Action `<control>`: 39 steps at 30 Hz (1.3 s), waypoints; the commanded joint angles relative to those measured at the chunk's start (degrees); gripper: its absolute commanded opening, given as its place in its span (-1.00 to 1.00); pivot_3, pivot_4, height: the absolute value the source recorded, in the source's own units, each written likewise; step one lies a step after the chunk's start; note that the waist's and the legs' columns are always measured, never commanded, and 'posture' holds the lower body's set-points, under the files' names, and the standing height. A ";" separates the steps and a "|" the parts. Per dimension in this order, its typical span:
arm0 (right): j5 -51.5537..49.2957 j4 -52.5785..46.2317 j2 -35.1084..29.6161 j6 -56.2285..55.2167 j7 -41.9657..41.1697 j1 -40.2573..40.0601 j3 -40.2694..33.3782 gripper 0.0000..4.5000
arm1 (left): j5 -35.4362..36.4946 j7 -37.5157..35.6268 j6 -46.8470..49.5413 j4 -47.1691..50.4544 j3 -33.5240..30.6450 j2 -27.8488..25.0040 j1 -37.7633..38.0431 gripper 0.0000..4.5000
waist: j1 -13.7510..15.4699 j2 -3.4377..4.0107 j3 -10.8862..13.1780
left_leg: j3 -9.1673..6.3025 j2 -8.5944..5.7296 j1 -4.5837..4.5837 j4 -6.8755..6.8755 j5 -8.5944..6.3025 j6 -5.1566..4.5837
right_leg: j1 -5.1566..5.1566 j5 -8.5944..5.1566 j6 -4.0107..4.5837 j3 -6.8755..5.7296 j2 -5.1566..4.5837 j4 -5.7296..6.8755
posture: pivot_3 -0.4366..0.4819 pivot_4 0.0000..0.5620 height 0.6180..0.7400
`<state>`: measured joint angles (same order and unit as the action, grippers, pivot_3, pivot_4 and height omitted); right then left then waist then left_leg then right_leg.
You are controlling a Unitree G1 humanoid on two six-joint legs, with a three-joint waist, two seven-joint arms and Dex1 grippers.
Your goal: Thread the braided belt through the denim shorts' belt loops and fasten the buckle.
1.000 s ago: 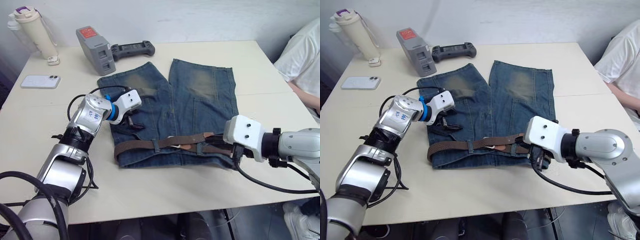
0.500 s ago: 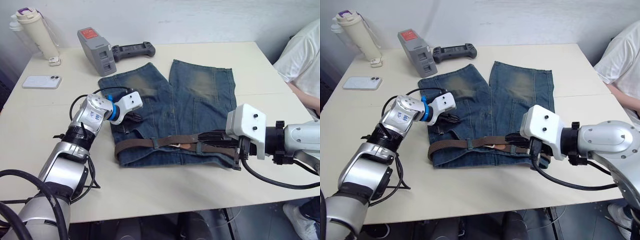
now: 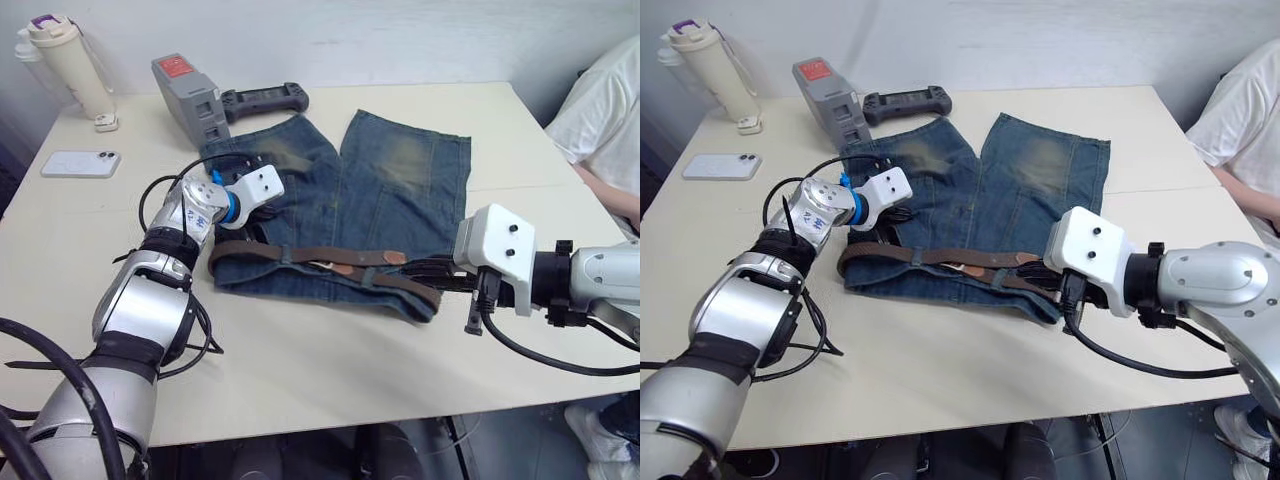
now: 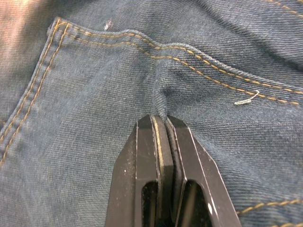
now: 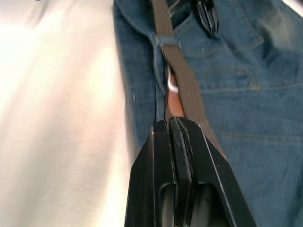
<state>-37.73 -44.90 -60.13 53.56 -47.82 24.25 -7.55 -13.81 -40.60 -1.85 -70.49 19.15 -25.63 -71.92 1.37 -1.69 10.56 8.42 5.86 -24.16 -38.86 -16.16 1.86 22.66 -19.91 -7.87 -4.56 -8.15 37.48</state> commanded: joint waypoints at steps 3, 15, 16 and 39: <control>0.36 -0.88 -0.83 -1.37 0.94 0.06 -1.56 -1.00 | -2.32 3.87 -0.76 -3.40 -1.34 -0.96 -2.04 -0.98 | -0.16 0.00 0.00 | 0.02 0.00 0.00 0.04 0.00 0.00 | 0.03 0.00 0.00 0.01 0.00 0.01 | -0.05 -0.47 1.00; -0.04 0.48 -0.45 -2.40 0.66 0.82 0.25 -1.00 | 5.19 -8.12 3.65 2.56 -11.51 -4.28 -5.12 0.87 | 0.01 -0.08 0.05 | 0.06 0.00 -0.06 0.13 0.00 0.00 | 0.09 0.00 0.00 0.00 0.00 -0.05 | -0.05 -0.47 1.00; 0.07 0.60 -0.45 -2.50 0.63 0.74 0.34 -1.00 | 6.07 -10.22 4.37 3.97 -12.22 -4.77 -5.34 0.98 | 0.08 -0.09 0.05 | 0.06 0.00 -0.08 0.13 0.00 0.00 | 0.10 0.00 0.00 0.00 0.00 -0.05 | -0.05 -0.47 1.00; 25.32 16.93 3.40 -18.68 7.23 -0.22 14.98 0.84 | 16.37 -27.58 25.16 56.36 -6.72 -2.37 16.41 1.00 | 0.06 -0.07 0.05 | 0.06 -0.01 -0.06 -0.08 -0.02 0.01 | 0.03 0.02 -0.04 0.03 -0.02 -0.04 | -0.05 -0.47 1.00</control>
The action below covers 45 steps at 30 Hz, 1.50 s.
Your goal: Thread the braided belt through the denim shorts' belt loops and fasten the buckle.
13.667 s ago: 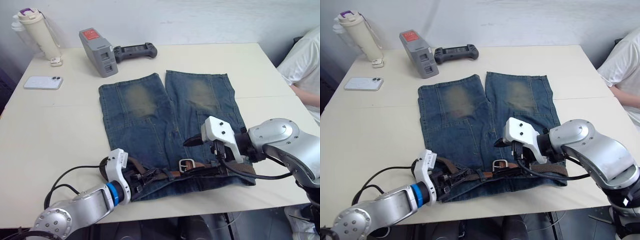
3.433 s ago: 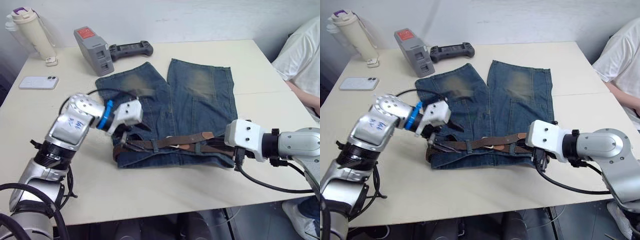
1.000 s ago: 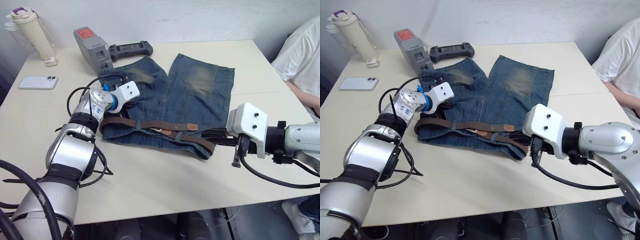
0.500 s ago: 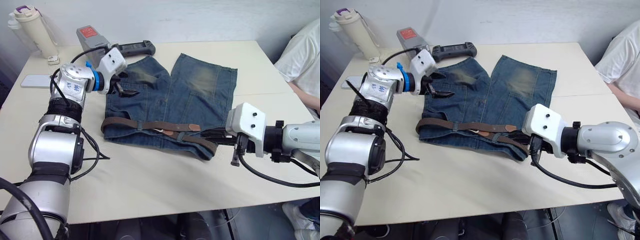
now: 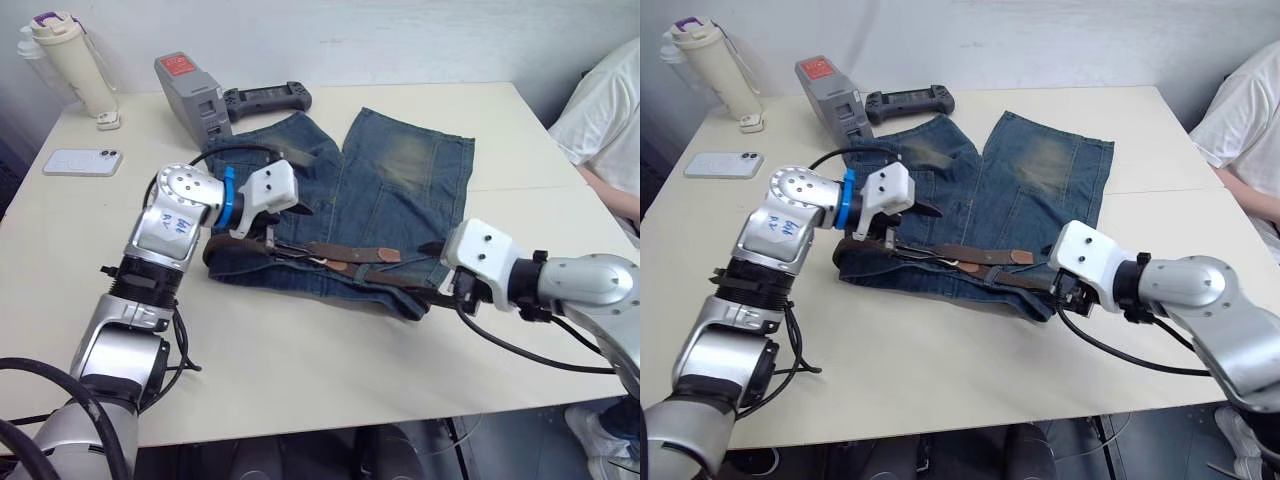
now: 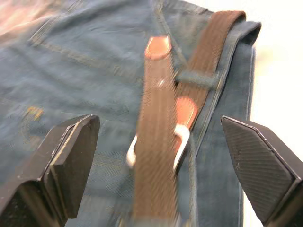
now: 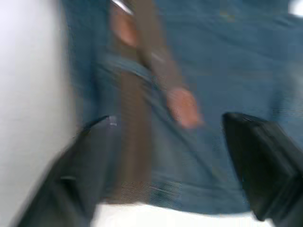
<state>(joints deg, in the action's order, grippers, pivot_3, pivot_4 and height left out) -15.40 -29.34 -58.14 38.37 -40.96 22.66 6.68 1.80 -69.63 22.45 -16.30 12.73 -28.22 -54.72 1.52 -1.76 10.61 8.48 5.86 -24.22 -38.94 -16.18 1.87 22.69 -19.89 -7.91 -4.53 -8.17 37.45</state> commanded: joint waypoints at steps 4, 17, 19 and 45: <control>7.39 5.32 4.19 -7.08 0.78 3.70 2.89 0.84 | 0.47 3.35 1.01 2.96 0.14 1.31 -0.53 1.00 | -0.33 0.01 0.00 | 0.03 0.01 0.03 0.02 0.01 0.01 | 0.05 0.00 0.00 -0.01 0.01 -0.01 | -0.05 -0.47 1.00; 21.29 24.42 13.34 -25.07 1.83 8.95 10.18 0.84 | 2.62 4.21 5.91 5.82 -1.61 -1.56 1.34 1.00 | -0.34 0.04 0.00 | 0.05 0.01 0.03 0.01 0.01 0.01 | 0.03 0.00 0.00 0.00 0.01 -0.02 | -0.05 -0.47 1.00; 22.64 26.35 14.63 -26.81 1.53 9.53 10.85 0.84 | 3.18 4.04 6.95 6.63 -1.95 -2.53 1.66 1.00 | -0.63 0.05 0.00 | 0.05 0.02 0.05 0.02 0.01 0.01 | 0.04 0.00 0.00 0.00 0.02 0.01 | -0.05 -0.47 1.00; 31.88 30.04 19.24 -36.62 2.16 8.07 9.77 -0.99 | 4.98 7.15 7.11 8.75 -2.44 -3.80 2.71 1.00 | -0.42 0.07 0.00 | 0.04 0.02 0.05 0.08 0.01 0.01 | 0.00 0.00 0.00 0.00 0.02 0.03 | -0.05 -0.47 1.00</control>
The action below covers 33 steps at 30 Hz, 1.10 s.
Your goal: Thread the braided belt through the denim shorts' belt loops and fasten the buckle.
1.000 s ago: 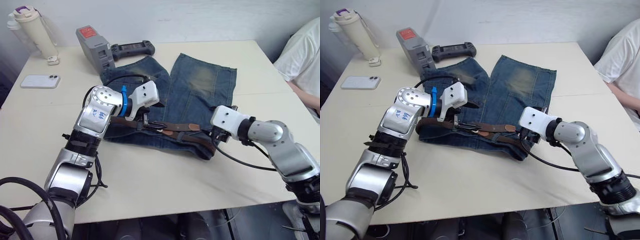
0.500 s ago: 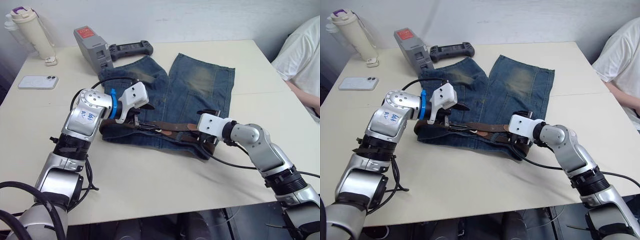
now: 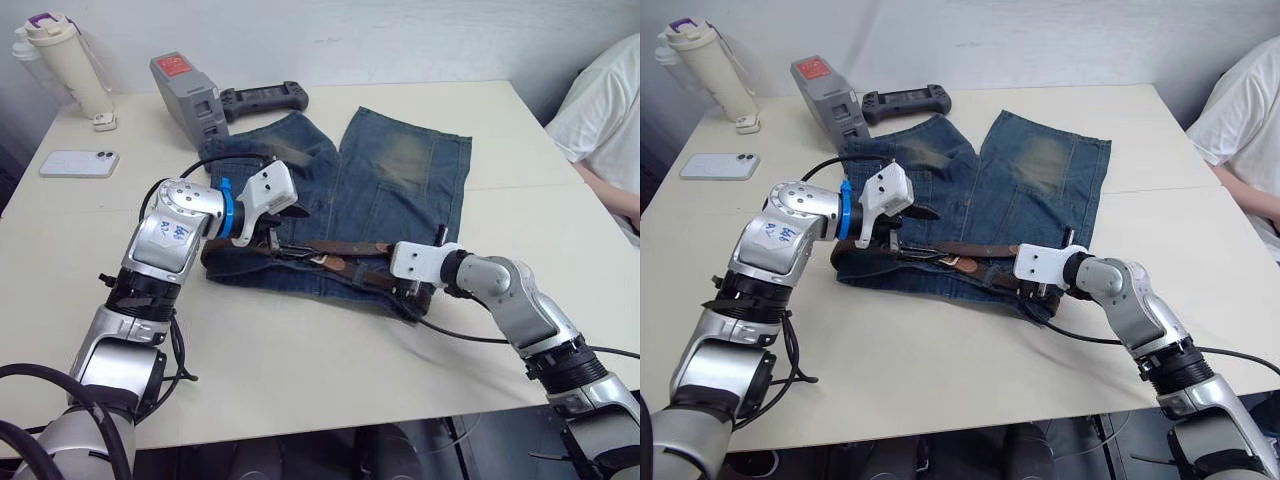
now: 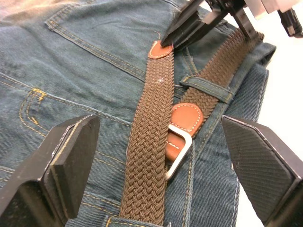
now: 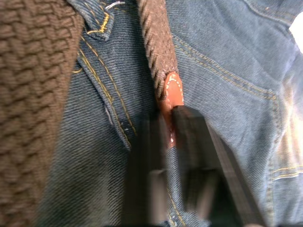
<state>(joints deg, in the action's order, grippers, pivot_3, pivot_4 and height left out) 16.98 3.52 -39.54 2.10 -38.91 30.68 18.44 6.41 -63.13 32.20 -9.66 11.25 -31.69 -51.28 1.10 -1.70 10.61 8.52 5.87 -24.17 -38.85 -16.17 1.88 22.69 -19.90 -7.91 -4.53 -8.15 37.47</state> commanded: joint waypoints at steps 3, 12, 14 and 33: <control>-2.39 -5.86 1.14 2.68 -1.54 1.68 -3.82 -0.99 | -0.30 1.90 -5.61 2.28 -0.71 0.21 -0.84 1.00 | -0.04 0.00 0.00 | 0.00 0.00 0.00 0.00 0.00 0.00 | 0.00 0.00 0.00 0.00 0.00 -0.01 | -0.05 -0.47 1.00; -8.09 -18.22 2.20 21.45 -9.10 8.51 -6.49 -0.99 | -6.06 7.69 -15.60 3.21 2.34 2.31 -1.07 1.00 | 0.16 0.03 0.02 | 0.00 0.00 0.00 -0.01 0.00 0.00 | 0.02 0.00 0.00 0.00 0.00 -0.03 | -0.05 -0.47 1.00; -8.88 -20.01 2.70 25.07 -9.93 9.70 -6.34 -0.99 | -7.10 9.21 -15.71 2.55 2.75 2.96 -1.54 1.00 | 0.27 0.03 0.02 | 0.01 -0.01 -0.01 0.01 0.00 0.00 | 0.02 0.00 0.00 0.00 0.00 -0.02 | -0.05 -0.47 1.00; -9.52 -24.03 1.59 34.55 -10.69 10.38 -4.77 -1.00 | -8.64 11.76 -12.90 0.86 2.57 5.26 -3.04 -0.94 | 0.21 0.03 0.02 | 0.03 -0.01 -0.02 0.08 0.00 0.00 | 0.04 0.00 0.00 -0.01 0.00 -0.03 | -0.05 -0.47 1.00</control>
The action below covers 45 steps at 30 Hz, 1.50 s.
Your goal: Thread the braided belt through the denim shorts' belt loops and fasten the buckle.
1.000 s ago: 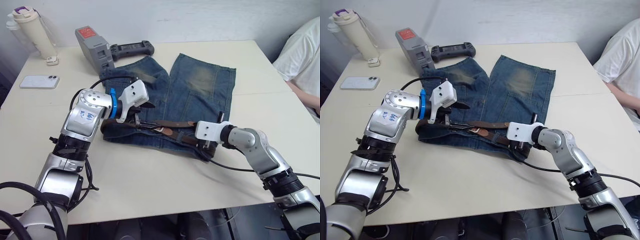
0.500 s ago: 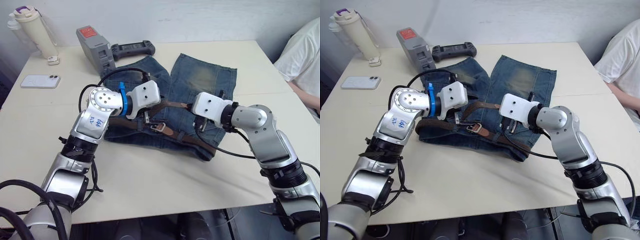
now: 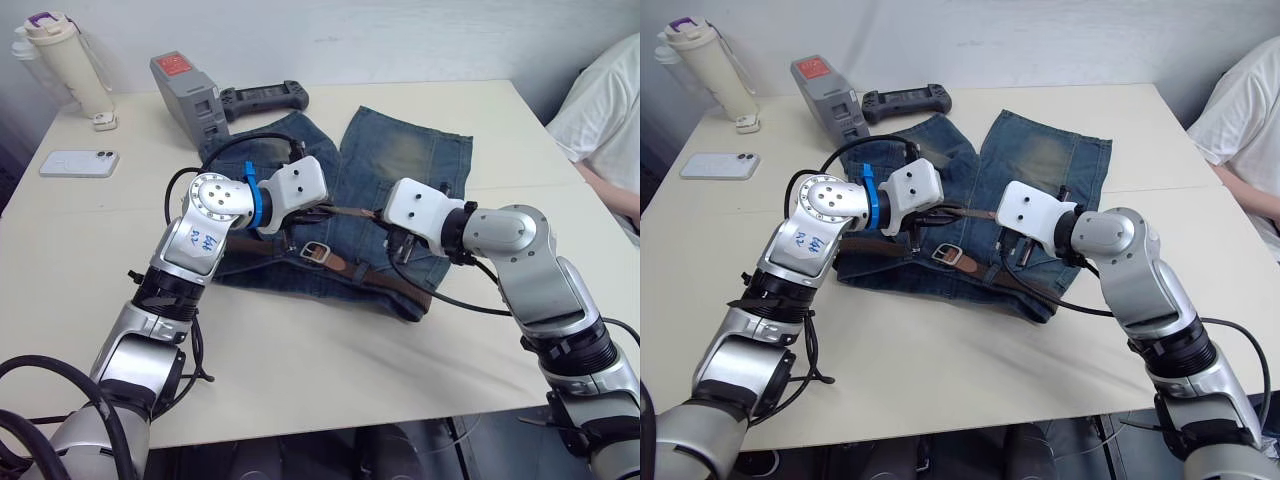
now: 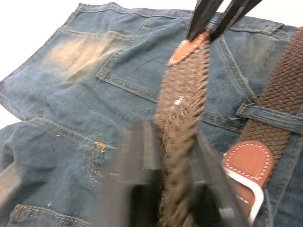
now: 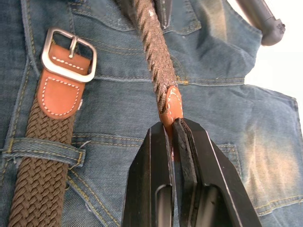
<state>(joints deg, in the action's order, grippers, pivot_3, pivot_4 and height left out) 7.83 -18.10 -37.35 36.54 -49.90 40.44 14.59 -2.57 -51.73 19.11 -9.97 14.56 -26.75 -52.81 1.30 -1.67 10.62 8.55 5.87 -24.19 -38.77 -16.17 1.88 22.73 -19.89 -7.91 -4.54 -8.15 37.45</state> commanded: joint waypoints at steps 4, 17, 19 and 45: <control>-0.33 -2.55 -0.76 0.15 0.08 0.61 -0.49 -1.00 | 0.53 -0.22 0.06 1.13 -0.56 0.20 -1.40 -0.94 | -0.03 0.00 0.00 | 0.00 0.00 0.00 0.00 0.00 0.00 | 0.00 0.00 0.00 0.00 0.00 0.00 | -0.05 -0.47 1.00; -1.02 -3.28 -0.69 1.33 -0.26 0.22 -0.88 -1.00 | 0.64 -1.59 -0.40 -0.16 -0.17 0.81 -1.98 -0.97 | 0.00 0.00 0.00 | 0.00 0.00 0.00 0.00 0.00 0.00 | 0.00 0.00 0.00 0.00 0.00 0.00 | -0.05 -0.47 1.00; -1.08 -3.31 -0.67 1.39 -0.26 0.23 -0.95 -1.00 | 0.44 -1.42 -0.30 -0.66 -0.06 0.98 -2.11 -0.97 | -0.03 0.00 0.00 | 0.00 0.00 0.00 0.01 0.00 0.00 | 0.00 0.00 0.00 0.00 0.00 -0.01 | -0.05 -0.47 1.00; -1.41 -2.80 -1.34 2.91 0.08 0.11 -0.80 -1.00 | 2.33 -2.91 -0.28 2.04 -1.65 0.21 -0.38 -0.97 | -0.02 0.00 0.00 | 0.01 0.00 0.00 0.04 0.00 0.00 | 0.00 0.00 0.00 0.00 0.00 -0.03 | -0.05 -0.47 1.00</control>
<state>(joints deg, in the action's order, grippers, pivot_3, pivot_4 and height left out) 6.60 -19.03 -37.69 39.18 -50.31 40.21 14.73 -1.41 -54.52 18.97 -10.65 14.20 -25.98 -52.91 1.29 -1.67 10.62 8.55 5.87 -24.19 -38.72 -16.17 1.88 22.74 -19.90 -7.91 -4.54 -8.15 37.42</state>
